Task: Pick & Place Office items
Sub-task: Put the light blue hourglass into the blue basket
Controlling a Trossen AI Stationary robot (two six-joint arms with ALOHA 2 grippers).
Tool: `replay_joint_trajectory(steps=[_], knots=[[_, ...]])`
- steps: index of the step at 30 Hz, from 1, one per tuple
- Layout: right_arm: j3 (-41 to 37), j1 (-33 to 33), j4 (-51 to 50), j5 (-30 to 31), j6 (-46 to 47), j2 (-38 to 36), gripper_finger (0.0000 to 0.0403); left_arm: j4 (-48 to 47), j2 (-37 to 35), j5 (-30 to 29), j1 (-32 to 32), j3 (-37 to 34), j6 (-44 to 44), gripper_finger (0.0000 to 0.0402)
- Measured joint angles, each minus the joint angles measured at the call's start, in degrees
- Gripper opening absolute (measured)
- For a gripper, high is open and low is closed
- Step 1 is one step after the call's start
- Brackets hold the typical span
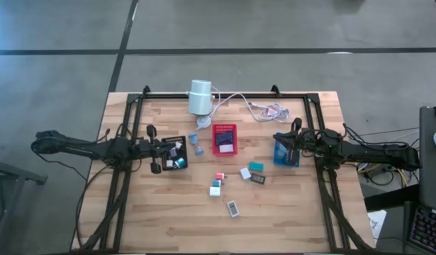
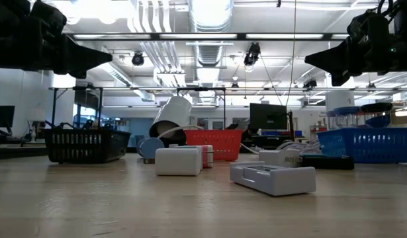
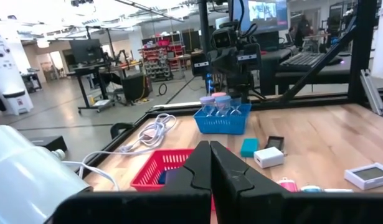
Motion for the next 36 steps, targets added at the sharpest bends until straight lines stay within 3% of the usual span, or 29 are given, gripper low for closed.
replay_joint_trajectory(steps=[26,36], knots=[[0.00,0.00,-0.03,0.11,0.35,0.00,0.0008,0.79,0.00,-0.02,0.00,0.00,-1.01,0.0000],[1.05,0.02,9.35,-0.07,5.87,3.95,0.0008,5.70,-0.09,-0.09,-0.02,-0.02,0.11,0.0000]])
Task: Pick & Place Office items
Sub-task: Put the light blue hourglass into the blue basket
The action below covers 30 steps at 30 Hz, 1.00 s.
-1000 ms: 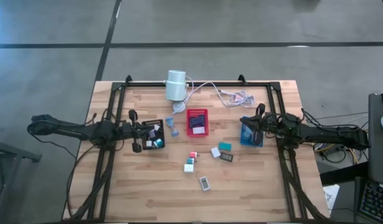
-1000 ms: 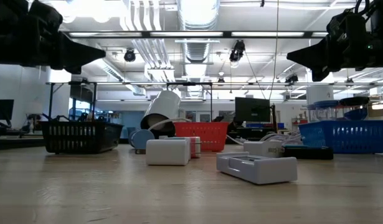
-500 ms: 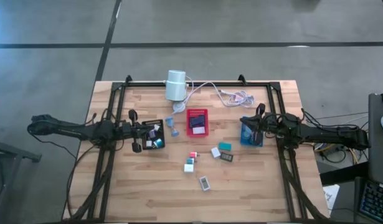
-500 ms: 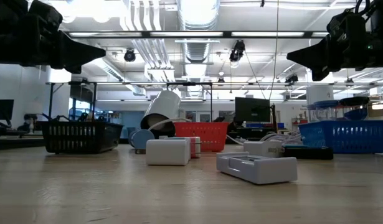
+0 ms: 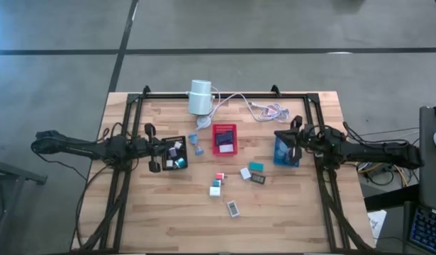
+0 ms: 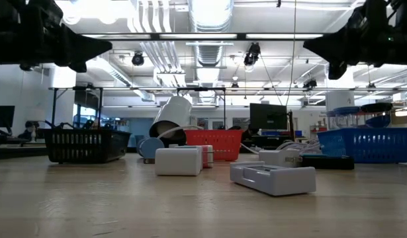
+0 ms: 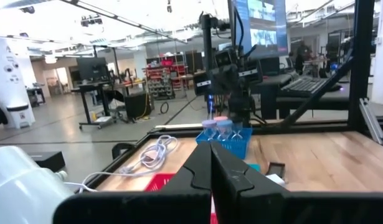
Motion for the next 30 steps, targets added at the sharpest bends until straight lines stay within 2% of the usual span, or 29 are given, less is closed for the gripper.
replay_joint_trajectory(steps=[5,16,24,27,30], knots=[[5.37,0.00,-2.82,-0.28,1.24,7.20,0.0008,0.42,-0.04,-0.11,0.00,0.01,0.68,0.0000],[30.82,0.47,-20.63,-0.44,-0.43,32.91,0.0008,0.48,-0.09,-0.10,0.00,1.92,0.44,0.0000],[44.48,1.96,-20.68,-2.73,-0.48,50.62,0.0011,0.27,-0.31,-0.09,-0.02,1.99,-0.37,0.0000],[50.11,3.49,-20.81,-3.06,-1.75,57.68,0.0029,0.24,-0.31,-0.09,-0.02,1.99,-0.86,0.0000],[56.27,4.62,-22.56,-3.16,-2.01,64.38,0.0066,0.22,-0.31,-0.09,-0.02,1.99,-1.07,0.0000]])
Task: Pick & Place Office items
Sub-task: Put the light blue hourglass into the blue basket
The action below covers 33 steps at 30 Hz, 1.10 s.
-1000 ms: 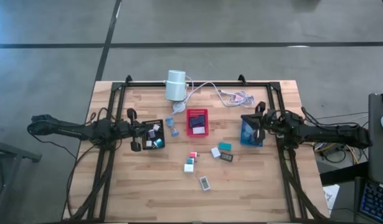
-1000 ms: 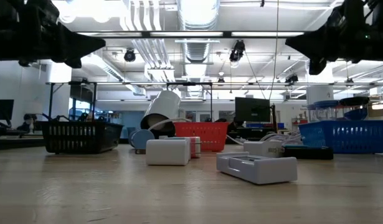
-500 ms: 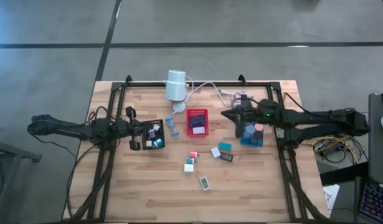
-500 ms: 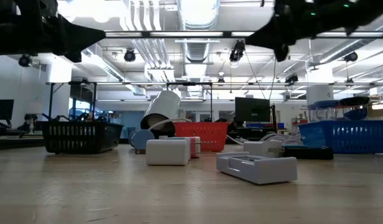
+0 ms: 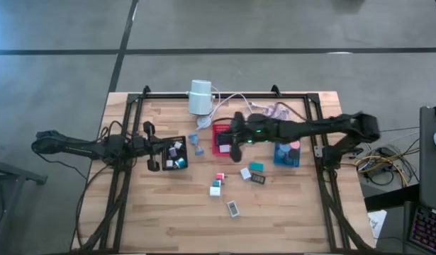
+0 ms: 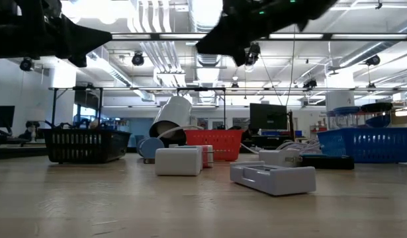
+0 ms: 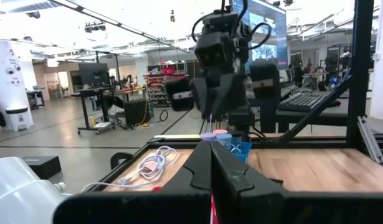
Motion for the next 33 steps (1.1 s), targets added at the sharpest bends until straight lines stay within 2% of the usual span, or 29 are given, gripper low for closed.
replay_joint_trajectory(steps=[9,15,23,28,33], knots=[[18.93,1.57,-11.92,0.13,1.60,19.11,0.0211,-0.26,0.00,0.03,0.00,0.04,-0.01,0.0000],[29.43,1.47,-21.73,0.34,3.36,29.49,0.0279,-2.00,0.00,0.06,0.00,0.04,-0.22,0.0000],[37.82,1.96,-28.49,5.67,6.20,38.03,0.0316,-2.16,-0.02,0.04,0.02,0.04,-0.24,0.0000],[40.93,2.55,-34.58,14.93,7.13,39.91,0.0320,-2.16,-0.02,0.04,0.02,0.04,-0.24,0.0000],[41.19,3.47,-33.71,16.64,7.18,39.76,0.0320,-2.15,-0.02,-0.02,0.02,0.04,-0.22,0.0000]])
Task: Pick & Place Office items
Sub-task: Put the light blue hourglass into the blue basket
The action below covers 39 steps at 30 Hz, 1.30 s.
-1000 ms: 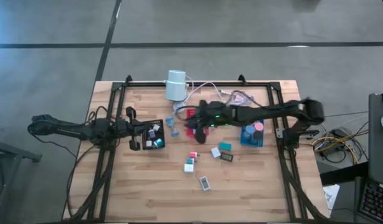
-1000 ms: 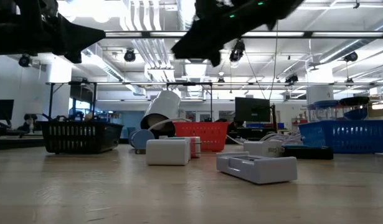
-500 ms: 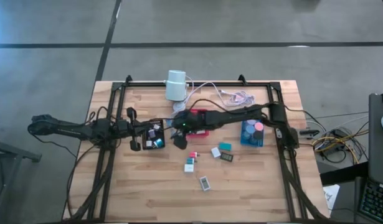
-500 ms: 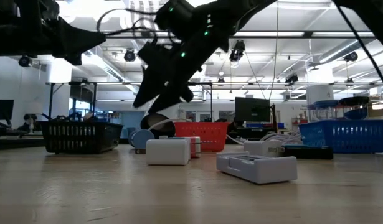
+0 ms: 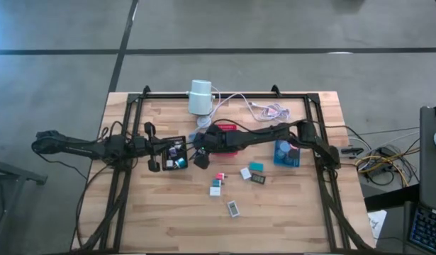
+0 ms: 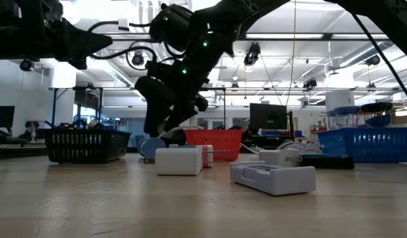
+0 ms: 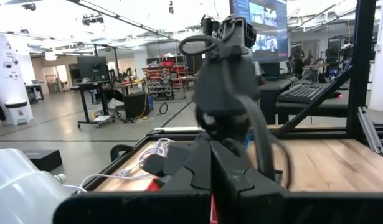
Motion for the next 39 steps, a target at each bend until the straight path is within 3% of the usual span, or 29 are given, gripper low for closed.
replay_joint_trajectory(steps=[10,14,27,39], knots=[[0.05,-0.13,0.67,-1.77,3.83,0.26,0.0320,0.01,0.00,-0.02,0.00,0.00,-0.24,0.0000],[0.00,-0.22,2.99,-5.85,4.09,1.53,0.0320,0.01,0.00,-0.04,0.00,0.00,-0.27,0.0000],[0.31,-0.79,5.21,-4.51,4.78,4.06,0.0315,0.03,0.00,-0.22,0.00,0.00,-0.46,0.0000],[0.27,-0.87,3.65,-4.32,2.85,4.21,0.0254,0.03,0.00,-0.20,0.00,0.00,-0.46,0.0000]])
